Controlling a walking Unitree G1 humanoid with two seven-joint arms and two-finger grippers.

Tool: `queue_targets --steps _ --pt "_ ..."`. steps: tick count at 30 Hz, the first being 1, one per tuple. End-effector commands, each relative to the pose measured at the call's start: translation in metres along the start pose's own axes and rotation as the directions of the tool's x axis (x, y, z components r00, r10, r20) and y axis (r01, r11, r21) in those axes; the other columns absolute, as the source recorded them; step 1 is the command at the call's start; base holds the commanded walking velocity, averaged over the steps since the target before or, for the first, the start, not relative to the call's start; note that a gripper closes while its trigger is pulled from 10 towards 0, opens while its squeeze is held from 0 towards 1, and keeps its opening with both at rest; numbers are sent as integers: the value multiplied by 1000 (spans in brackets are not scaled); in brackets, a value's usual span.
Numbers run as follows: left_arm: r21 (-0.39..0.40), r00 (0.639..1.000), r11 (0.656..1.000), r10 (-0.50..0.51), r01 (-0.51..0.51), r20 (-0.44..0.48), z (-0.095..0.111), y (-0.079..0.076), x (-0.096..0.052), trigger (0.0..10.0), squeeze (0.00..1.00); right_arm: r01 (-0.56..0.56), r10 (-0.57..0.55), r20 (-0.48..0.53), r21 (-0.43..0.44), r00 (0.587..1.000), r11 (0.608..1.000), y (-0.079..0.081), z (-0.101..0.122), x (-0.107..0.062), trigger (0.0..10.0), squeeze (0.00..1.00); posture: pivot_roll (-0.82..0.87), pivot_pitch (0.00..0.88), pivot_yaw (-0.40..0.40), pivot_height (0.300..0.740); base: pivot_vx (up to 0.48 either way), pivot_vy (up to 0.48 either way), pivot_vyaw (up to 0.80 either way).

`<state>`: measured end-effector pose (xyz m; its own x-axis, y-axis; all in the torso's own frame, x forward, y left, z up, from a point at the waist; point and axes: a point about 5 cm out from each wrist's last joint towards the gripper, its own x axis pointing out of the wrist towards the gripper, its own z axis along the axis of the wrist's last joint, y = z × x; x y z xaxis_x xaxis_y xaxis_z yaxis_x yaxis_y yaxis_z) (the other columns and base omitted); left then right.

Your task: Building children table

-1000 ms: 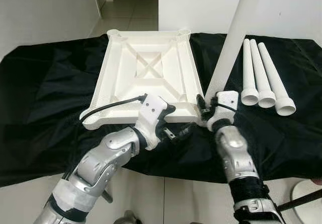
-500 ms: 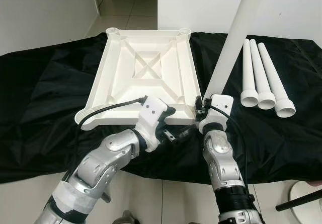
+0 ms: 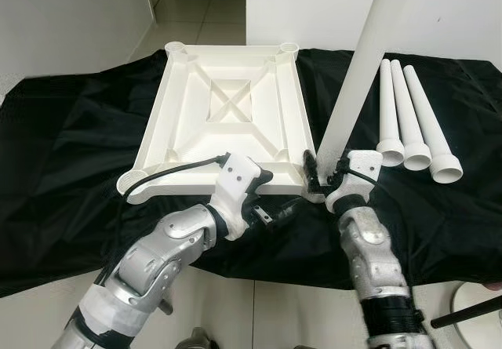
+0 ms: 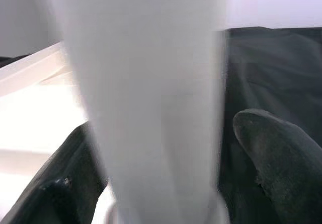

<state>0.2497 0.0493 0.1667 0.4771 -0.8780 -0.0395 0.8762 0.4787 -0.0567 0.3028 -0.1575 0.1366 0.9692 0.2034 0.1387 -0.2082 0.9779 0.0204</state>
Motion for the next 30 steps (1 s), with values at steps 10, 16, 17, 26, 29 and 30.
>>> queue_targets --steps 10,16,17,26,29,30 --pt "24 992 992 -125 125 7 4 -8 2 10000 0 -343 338 -59 -124 939 931 -8 6 23 10000 0 18 0 40 740 0 0 0" --pt "25 993 993 -119 119 9 5 -8 1 10000 0 -419 407 -104 -142 907 897 -11 4 26 9922 0 23 0 39 740 0 0 0" --pt "25 993 993 -119 119 9 5 -8 1 10000 0 -419 407 -104 -142 907 897 -11 4 26 9922 0 23 0 39 740 0 0 0" --pt "25 994 993 -113 113 9 5 -7 -1 10000 0 -455 431 -176 -128 885 881 -23 -10 16 0 0 23 0 44 740 0 0 0" --pt "24 993 993 -117 117 8 5 -8 -1 10000 0 -453 430 -183 -108 884 885 -24 -15 11 0 0 19 0 47 740 0 0 0" --pt "24 993 993 -119 118 7 5 -8 -1 10000 0 -450 428 -185 -101 885 887 -23 -17 10 0 0 18 0 48 740 0 0 0"
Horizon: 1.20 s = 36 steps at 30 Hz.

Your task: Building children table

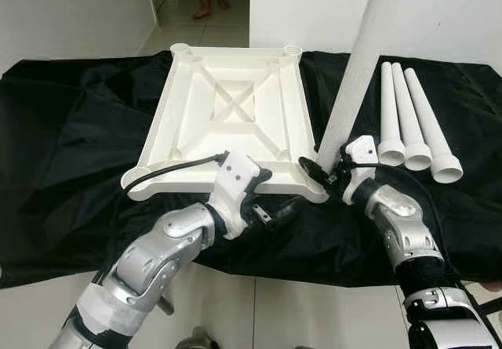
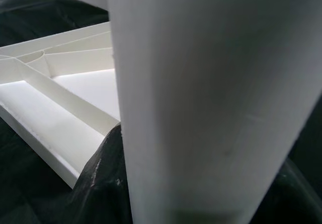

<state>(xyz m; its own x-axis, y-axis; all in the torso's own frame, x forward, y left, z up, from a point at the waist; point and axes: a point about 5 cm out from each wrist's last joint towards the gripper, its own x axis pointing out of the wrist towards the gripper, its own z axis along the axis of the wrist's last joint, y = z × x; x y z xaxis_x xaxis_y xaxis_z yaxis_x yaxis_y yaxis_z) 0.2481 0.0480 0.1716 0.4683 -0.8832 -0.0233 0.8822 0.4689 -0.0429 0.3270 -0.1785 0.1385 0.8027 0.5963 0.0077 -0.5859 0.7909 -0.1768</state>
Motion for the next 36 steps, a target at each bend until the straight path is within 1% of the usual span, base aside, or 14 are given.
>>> queue_targets --steps 1,2,4,14,19,22,24,26,27,29,30,31,32,36 --pt "8 994 994 -108 108 -7 1 -6 -1 10000 0 -23 25 -56 33 998 999 9 -17 -6 0 0 18 0 48 740 0 0 0" --pt "8 994 994 -109 109 -7 1 -6 -1 10000 0 -21 23 -56 38 998 999 10 -18 -6 0 0 17 0 50 740 0 0 0" --pt "7 994 994 -112 112 -7 1 -6 0 10000 0 0 3 -54 55 999 999 14 -21 -6 10000 0 15 0 51 740 0 0 0" --pt "3 994 994 -111 111 -6 0 -6 -1 10000 0 198 -192 -73 75 979 977 23 -22 2 10000 0 14 0 43 740 0 0 0" --pt "-2 994 994 -108 108 -4 0 -7 -1 10000 0 410 -397 -119 114 910 905 33 -22 7 10000 0 13 0 40 740 0 0 0" --pt "-2 994 994 -108 108 -4 0 -7 -1 10000 0 480 -463 -142 120 875 869 37 -23 8 10000 0 13 0 39 740 0 0 0" --pt "-2 994 994 -108 108 -4 0 -7 -1 10000 0 480 -463 -142 120 875 869 37 -23 8 10000 0 13 0 39 740 0 0 0" --pt "-2 994 994 -108 108 -4 0 -7 0 10000 0 529 -511 -152 119 846 840 40 -23 9 10000 0 14 0 38 740 0 0 0" --pt "-2 994 994 -107 107 -3 0 -7 0 10000 0 578 -560 -156 115 814 808 43 -22 10 10000 0 14 0 36 740 0 0 0" --pt "-3 994 994 -106 106 -1 0 -8 0 10000 0 702 -685 -152 120 712 702 48 -18 10 10000 0 15 0 33 740 0 0 0" --pt "-3 994 994 -105 105 -1 0 -8 0 10000 0 732 -717 -152 128 681 669 49 -16 10 10000 0 15 0 33 740 0 0 0" --pt "-3 994 994 -105 105 -1 0 -8 0 10000 0 732 -717 -152 128 681 669 49 -16 10 10000 0 15 0 33 740 0 0 0" --pt "-4 995 995 -104 104 0 0 -8 0 10000 0 767 -751 -152 130 642 629 51 -15 11 10000 0 18 0 30 740 0 0 0" --pt "-6 995 995 -103 103 3 0 -8 0 10000 0 763 -751 -140 165 645 624 54 -10 14 10000 0 16 0 28 740 0 0 0"
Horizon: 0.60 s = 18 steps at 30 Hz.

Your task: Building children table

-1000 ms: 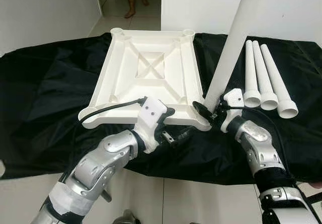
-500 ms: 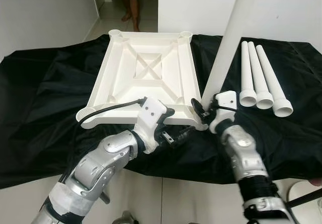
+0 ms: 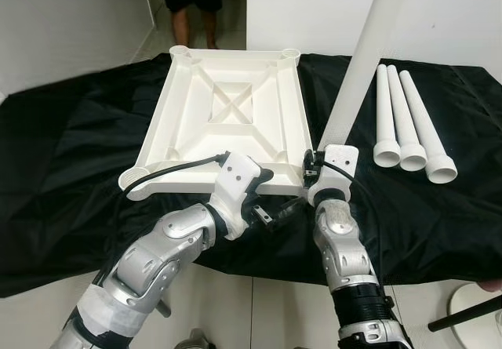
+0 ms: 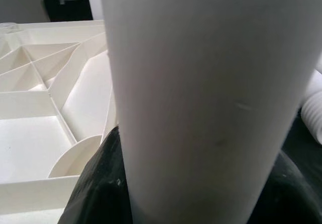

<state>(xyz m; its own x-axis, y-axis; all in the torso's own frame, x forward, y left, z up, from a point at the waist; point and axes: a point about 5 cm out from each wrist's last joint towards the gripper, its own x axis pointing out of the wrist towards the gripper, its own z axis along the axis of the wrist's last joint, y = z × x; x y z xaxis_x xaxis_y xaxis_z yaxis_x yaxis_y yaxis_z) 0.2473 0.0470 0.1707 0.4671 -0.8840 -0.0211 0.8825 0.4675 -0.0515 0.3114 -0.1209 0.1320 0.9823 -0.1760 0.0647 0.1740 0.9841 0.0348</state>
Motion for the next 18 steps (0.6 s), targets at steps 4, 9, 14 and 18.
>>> queue_targets --steps 4,9,14,18 --pt "1 995 995 -102 102 0 0 -8 0 10000 0 47 -45 -47 30 998 998 -10 -7 -2 10000 0 13 0 29 740 0 0 0" --pt "0 995 995 -100 100 2 1 -7 1 10000 0 31 -29 -47 34 998 999 -12 -7 -2 10000 0 15 0 24 740 0 0 0" --pt "0 996 996 -93 93 6 2 -7 0 10000 0 -59 59 7 67 998 996 -14 0 -4 10000 1000 15 0 30 740 0 0 0" --pt "1 996 996 -85 85 9 3 -5 -1 10000 0 -125 122 47 75 991 989 -17 5 -5 10000 996 19 0 33 740 0 0 0"
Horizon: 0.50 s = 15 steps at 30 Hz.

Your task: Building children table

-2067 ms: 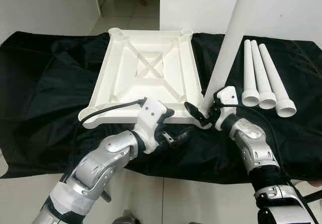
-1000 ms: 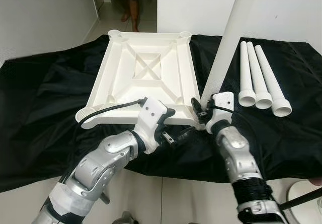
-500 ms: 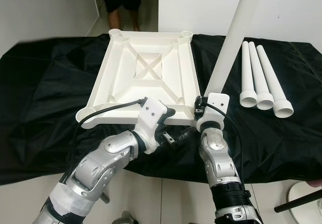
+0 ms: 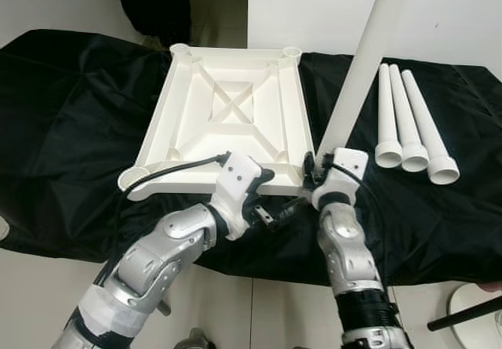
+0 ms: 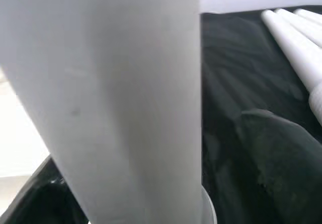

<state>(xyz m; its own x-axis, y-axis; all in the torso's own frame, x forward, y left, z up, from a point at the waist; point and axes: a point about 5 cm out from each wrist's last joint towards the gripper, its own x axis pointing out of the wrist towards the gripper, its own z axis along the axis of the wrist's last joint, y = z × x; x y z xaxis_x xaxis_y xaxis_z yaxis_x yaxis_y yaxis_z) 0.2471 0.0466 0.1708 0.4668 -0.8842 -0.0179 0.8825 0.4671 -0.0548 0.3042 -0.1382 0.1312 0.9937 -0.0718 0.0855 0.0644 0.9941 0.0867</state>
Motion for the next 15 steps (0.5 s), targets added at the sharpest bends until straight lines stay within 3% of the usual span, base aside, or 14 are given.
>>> queue_targets --steps 1,2,3,8,11,13,15 --pt "7 996 996 -85 85 4 3 -5 -2 10000 0 -72 72 42 10 997 997 -2 6 -1 10000 0 19 0 35 740 0 0 0" --pt "7 996 996 -85 85 4 3 -5 -2 10000 0 -72 72 42 10 997 997 -2 6 -1 10000 0 19 0 35 740 0 0 0" --pt "9 996 996 -87 87 1 3 -5 -1 10000 0 -161 161 54 4 986 987 -6 8 -1 10000 0 20 0 39 740 0 0 0" --pt "13 996 996 -89 89 -1 3 -4 -1 10000 0 -221 222 58 -31 973 975 -9 10 0 10000 0 20 0 39 740 0 0 0" --pt "15 996 996 -89 89 0 4 -3 -1 10000 0 -329 334 61 -80 940 941 -15 14 5 10000 0 16 0 45 740 0 0 0" --pt "15 996 996 -89 89 0 4 -3 -1 10000 0 -329 334 61 -80 940 941 -15 14 5 10000 0 16 0 45 740 0 0 0" --pt "17 996 995 -94 94 0 5 -2 0 10000 0 -459 467 43 -126 883 880 -16 19 13 10000 0 8 0 59 740 0 0 0"
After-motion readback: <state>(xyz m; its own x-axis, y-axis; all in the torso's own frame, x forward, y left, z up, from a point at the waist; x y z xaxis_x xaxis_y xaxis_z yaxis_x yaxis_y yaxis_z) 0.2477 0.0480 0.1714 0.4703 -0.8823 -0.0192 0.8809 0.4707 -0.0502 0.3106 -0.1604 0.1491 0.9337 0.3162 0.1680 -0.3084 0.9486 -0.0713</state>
